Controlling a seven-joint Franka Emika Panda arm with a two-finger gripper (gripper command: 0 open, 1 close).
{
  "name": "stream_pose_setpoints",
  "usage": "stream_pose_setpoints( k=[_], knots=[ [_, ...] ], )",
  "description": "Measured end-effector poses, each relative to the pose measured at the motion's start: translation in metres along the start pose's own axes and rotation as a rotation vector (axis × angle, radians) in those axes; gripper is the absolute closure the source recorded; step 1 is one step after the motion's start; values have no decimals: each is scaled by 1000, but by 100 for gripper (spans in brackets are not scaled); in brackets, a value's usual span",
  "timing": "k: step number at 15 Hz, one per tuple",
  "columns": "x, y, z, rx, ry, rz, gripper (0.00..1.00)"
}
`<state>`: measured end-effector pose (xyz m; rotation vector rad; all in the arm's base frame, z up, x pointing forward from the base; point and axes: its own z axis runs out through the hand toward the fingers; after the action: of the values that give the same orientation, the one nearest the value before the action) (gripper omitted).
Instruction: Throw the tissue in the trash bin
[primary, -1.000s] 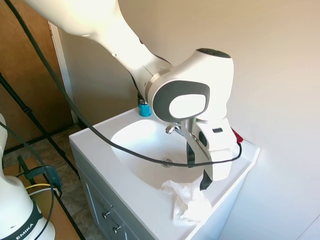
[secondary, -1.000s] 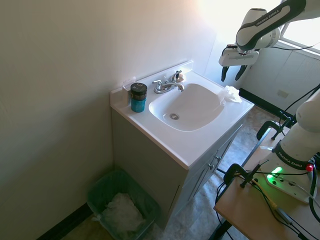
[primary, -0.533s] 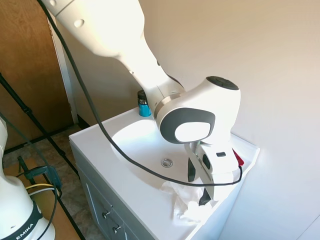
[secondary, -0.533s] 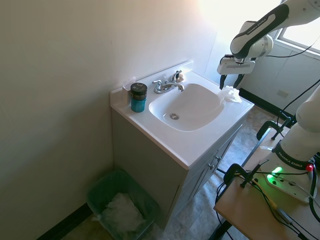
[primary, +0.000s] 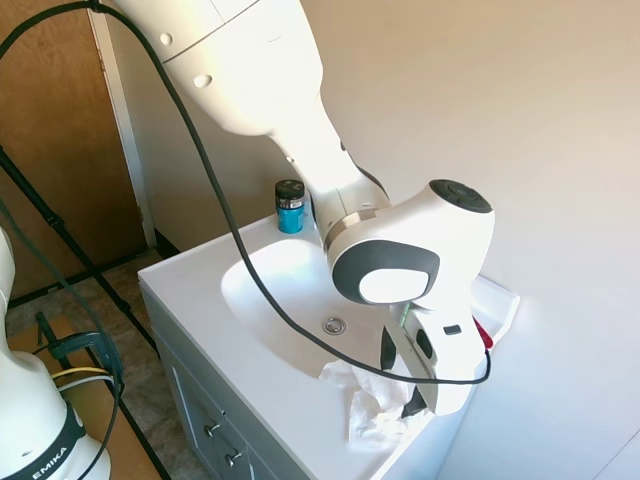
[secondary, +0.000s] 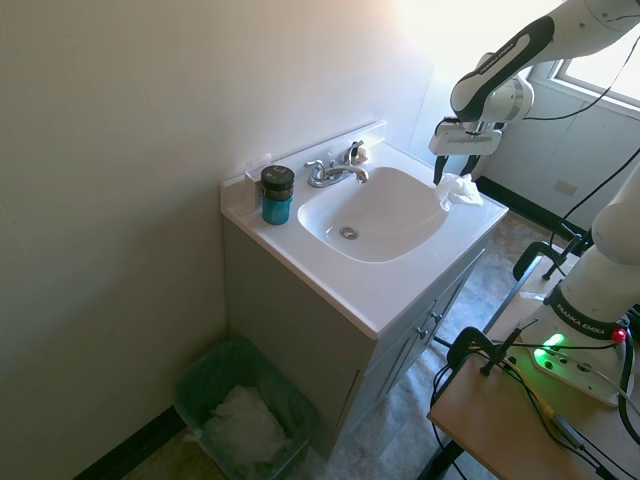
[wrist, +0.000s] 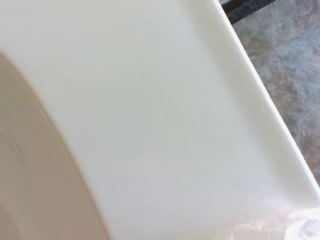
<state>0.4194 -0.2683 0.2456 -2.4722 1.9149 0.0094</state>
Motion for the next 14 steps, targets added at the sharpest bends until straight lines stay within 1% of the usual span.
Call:
stream_pose_setpoints(
  k=[10, 12, 14],
  knots=[
    [1, -1, 2, 13, 10, -24, 100],
    [-1, -4, -2, 25, 17, -44, 100],
    [-10, -12, -21, 56, 28, -81, 100]
  ],
)
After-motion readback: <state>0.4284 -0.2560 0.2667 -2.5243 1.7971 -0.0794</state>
